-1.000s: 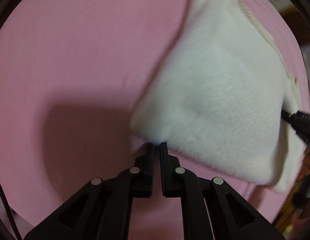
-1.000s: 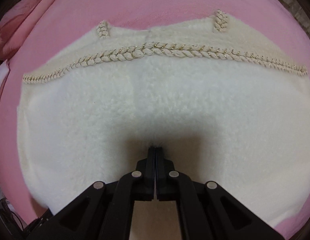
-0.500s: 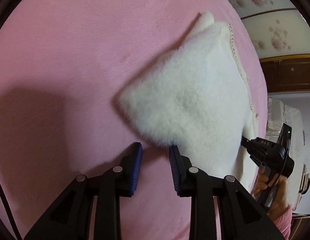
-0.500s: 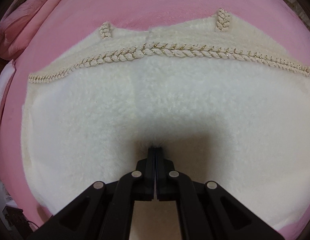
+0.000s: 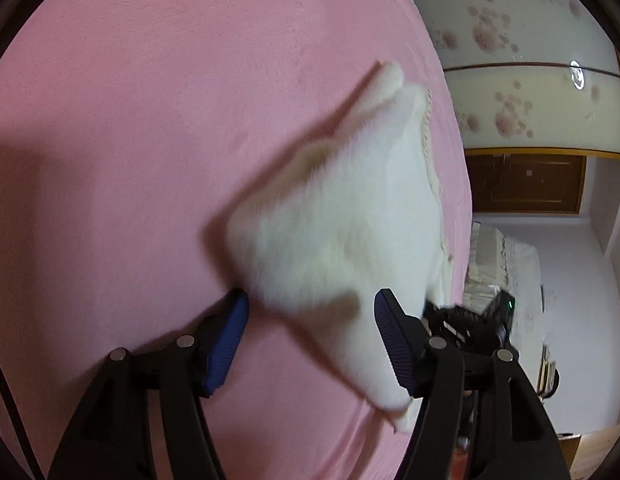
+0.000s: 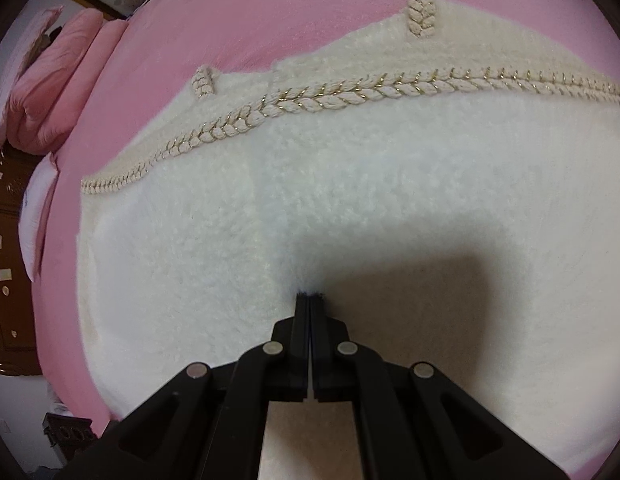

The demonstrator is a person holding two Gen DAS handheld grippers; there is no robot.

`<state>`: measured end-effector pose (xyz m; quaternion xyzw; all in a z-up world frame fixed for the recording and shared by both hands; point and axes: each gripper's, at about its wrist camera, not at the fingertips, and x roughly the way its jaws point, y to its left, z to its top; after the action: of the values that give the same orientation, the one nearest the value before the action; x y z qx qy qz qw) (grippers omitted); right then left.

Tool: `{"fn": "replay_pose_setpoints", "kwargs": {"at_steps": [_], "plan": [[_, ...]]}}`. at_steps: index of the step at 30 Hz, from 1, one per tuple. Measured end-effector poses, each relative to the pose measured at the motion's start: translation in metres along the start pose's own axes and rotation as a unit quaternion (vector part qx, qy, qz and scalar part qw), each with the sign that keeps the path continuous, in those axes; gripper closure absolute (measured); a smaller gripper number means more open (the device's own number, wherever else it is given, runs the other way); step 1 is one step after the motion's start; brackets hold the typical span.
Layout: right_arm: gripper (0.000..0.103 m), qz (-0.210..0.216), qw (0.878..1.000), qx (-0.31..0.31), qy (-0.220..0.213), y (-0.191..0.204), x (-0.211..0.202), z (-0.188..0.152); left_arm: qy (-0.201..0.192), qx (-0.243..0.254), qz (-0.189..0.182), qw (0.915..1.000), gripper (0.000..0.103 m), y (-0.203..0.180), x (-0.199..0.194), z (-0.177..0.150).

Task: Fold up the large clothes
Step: 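Grasp the cardigan's folded edge with the left tool and lift it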

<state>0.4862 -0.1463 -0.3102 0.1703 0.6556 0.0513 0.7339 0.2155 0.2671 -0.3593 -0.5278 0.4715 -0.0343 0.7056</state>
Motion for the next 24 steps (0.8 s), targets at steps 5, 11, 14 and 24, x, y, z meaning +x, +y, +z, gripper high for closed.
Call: {"fn": "replay_pose_setpoints", "kwargs": {"at_steps": [5, 11, 14, 24], "plan": [[0.103, 0.009, 1.000, 0.008, -0.001, -0.014, 0.000, 0.001, -0.028, 0.009, -0.003, 0.9996, 0.038, -0.020, 0.023, 0.030], [0.103, -0.002, 1.000, 0.007, -0.003, -0.013, -0.002, -0.006, -0.061, 0.014, 0.100, 0.9931, 0.042, -0.063, 0.058, 0.040], [0.103, -0.012, 1.000, 0.009, -0.007, -0.008, 0.000, -0.009, -0.081, 0.016, 0.141, 0.9866, 0.053, -0.080, 0.056, 0.036], [0.103, -0.103, 0.994, -0.035, -0.025, 0.026, -0.002, -0.022, -0.065, 0.185, 0.197, 0.9607, 0.072, -0.140, 0.052, 0.021]]}}
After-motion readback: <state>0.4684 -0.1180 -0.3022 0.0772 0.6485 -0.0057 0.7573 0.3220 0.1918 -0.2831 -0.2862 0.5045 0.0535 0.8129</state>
